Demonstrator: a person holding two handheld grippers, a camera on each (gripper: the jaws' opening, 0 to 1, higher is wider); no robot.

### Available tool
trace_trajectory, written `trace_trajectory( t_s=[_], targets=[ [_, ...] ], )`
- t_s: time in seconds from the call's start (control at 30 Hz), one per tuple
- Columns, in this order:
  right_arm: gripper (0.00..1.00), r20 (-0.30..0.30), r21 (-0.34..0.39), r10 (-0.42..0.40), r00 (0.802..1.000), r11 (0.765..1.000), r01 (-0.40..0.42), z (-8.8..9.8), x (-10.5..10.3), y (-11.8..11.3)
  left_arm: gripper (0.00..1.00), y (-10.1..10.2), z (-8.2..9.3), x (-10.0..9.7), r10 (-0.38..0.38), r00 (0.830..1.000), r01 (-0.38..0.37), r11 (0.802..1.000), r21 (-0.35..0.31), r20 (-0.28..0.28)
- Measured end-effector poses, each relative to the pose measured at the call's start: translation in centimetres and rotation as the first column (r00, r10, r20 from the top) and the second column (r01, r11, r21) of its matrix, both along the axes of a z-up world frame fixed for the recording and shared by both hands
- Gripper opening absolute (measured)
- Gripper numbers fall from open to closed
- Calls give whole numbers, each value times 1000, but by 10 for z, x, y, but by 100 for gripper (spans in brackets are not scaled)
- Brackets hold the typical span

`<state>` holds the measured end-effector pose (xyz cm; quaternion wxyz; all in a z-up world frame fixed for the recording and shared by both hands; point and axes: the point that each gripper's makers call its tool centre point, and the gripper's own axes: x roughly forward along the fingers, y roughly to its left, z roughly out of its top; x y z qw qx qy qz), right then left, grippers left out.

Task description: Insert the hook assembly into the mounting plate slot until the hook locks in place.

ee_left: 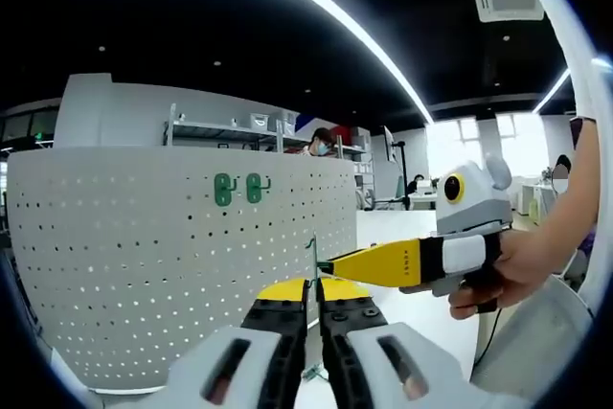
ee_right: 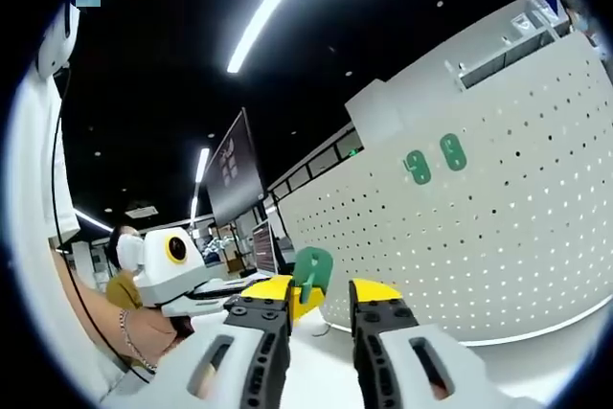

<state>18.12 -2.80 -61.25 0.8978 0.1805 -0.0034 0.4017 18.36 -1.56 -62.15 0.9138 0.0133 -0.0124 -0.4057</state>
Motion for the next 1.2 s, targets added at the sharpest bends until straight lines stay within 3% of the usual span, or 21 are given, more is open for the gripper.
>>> trace_trajectory(
  t_s=[0.5, 1.0, 1.2],
  targets=[
    [3, 5, 17, -2, 1000, 1000, 2, 4, 0, 9, 3, 0, 0, 1, 18, 1000, -19, 999, -34, -25],
    [1, -19, 44, -19, 1000, 999, 20, 4, 0, 7, 3, -1, 1, 0, 16, 1000, -17, 999, -36, -26],
    [1, -31, 59, -7, 999, 998, 9, 4, 0, 6, 5, -2, 1, 0, 8, 1000, -8, 1000, -4, -9]
  ],
)
